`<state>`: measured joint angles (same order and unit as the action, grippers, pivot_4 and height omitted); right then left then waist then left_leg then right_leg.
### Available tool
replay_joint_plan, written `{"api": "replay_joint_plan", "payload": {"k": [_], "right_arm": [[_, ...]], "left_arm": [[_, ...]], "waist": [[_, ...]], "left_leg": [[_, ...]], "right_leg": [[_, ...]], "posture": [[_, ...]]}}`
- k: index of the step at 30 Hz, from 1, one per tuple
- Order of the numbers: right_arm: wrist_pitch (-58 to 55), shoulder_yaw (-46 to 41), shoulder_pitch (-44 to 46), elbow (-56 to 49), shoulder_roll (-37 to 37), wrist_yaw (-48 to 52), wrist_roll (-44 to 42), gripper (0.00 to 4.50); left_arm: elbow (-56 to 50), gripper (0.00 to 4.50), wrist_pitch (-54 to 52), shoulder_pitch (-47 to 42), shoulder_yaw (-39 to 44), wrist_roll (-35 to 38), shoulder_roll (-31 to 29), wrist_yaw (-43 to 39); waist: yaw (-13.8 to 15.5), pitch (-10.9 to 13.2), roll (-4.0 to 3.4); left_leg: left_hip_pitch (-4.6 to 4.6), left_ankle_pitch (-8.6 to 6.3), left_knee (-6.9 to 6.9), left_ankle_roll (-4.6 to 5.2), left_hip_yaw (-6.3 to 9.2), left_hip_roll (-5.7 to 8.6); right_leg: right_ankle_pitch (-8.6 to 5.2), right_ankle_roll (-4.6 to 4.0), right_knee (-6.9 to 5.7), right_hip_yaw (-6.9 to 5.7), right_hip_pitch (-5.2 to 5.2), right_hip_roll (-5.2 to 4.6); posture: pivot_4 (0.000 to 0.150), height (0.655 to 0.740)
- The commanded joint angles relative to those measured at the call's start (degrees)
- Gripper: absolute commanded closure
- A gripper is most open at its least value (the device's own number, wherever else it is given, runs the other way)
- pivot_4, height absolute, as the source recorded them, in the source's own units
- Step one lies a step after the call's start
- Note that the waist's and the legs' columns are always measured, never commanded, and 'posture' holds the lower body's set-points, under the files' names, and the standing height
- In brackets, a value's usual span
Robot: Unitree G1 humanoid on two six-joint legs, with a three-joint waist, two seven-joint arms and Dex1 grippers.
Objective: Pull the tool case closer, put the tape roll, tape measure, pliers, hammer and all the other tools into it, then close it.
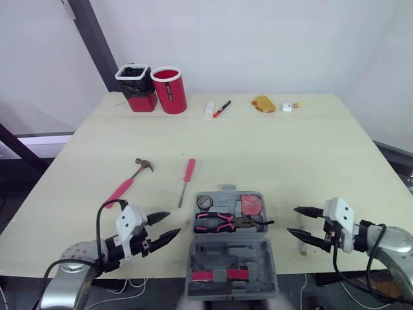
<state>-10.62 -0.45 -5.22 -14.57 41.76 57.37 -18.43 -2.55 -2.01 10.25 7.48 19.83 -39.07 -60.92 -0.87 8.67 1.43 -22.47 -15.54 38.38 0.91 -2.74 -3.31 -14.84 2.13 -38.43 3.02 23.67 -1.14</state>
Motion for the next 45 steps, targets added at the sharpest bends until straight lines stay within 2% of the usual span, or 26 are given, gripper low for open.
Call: {"api": "replay_joint_plan", "payload": {"k": [1, 2, 4, 15, 21, 45], "right_arm": [[2.6, 2.39, 1.76, 1.93, 0.26, 1.85, 2.09, 3.42], [3.04, 3.14, 2.29, 2.7, 0.03, 2.09, 2.56, 3.92], [3.69, 3.79, 3.07, 4.05, -0.79, 2.19, 2.67, 4.49], [7.1, 10.37, 5.79, 10.27, -2.04, 3.2, 8.64, 4.49], [7.98, 13.14, 7.29, 11.7, -3.74, 3.4, 10.15, 4.49], [7.98, 16.2, 11.16, 14.65, -8.33, 2.5, 12.76, 4.49]], "left_arm": [[2.95, 3.27, 3.29, -0.9, -2.14, -1.24, -1.63, -4.48], [4.0, 3.8, 3.87, -1.47, -2.58, -1.55, -1.89, -5.18], [6.1, 4.42, 4.66, -3.01, -2.68, -1.64, -1.89, -5.81], [13.58, 4.42, 7.52, -7.25, -6.86, -3.4, -2.23, -11.62], [17.46, 4.42, 9.8, -10.82, -10.41, -6.88, -1.77, -12.45], [19.23, 4.42, 2.51, -17.36, -14.73, -6.59, 0.16, -17.11]], "waist": [[0.12, 0.0, 0.0], [0.15, 0.0, 0.0], [0.26, 0.0, 0.0], [0.17, 0.01, -0.01], [0.26, 0.0, -0.01], [0.15, 0.0, -0.01]], "left_leg": [[-0.01, 0.0, -0.01, 0.0, 0.0, 0.0], [-0.05, 0.0, -0.01, 0.0, 0.01, 0.0], [-0.08, 0.0, -0.01, 0.0, 0.02, 0.0], [-0.08, 0.0, 0.02, 0.0, 0.01, 0.0], [-0.07, 0.0, 0.05, 0.0, 0.02, 0.0], [-0.04, 0.0, 0.07, 0.01, 0.04, 0.0]], "right_leg": [[0.0, 0.0, 0.0, 0.0, 0.0, 0.0], [0.0, 0.01, 0.03, -0.01, 0.01, 0.0], [0.0, 0.02, 0.03, -0.02, 0.02, 0.0], [0.02, 0.04, 0.02, -0.02, 0.01, 0.01], [0.02, 0.04, -0.02, -0.02, 0.0, 0.01], [0.03, 0.05, -0.13, -0.02, 0.0, 0.05]], "posture": [[0.15, 0.74], [0.15, 0.74], [0.15, 0.74], [0.15, 0.74], [0.15, 0.74], [0.15, 0.74]]}}
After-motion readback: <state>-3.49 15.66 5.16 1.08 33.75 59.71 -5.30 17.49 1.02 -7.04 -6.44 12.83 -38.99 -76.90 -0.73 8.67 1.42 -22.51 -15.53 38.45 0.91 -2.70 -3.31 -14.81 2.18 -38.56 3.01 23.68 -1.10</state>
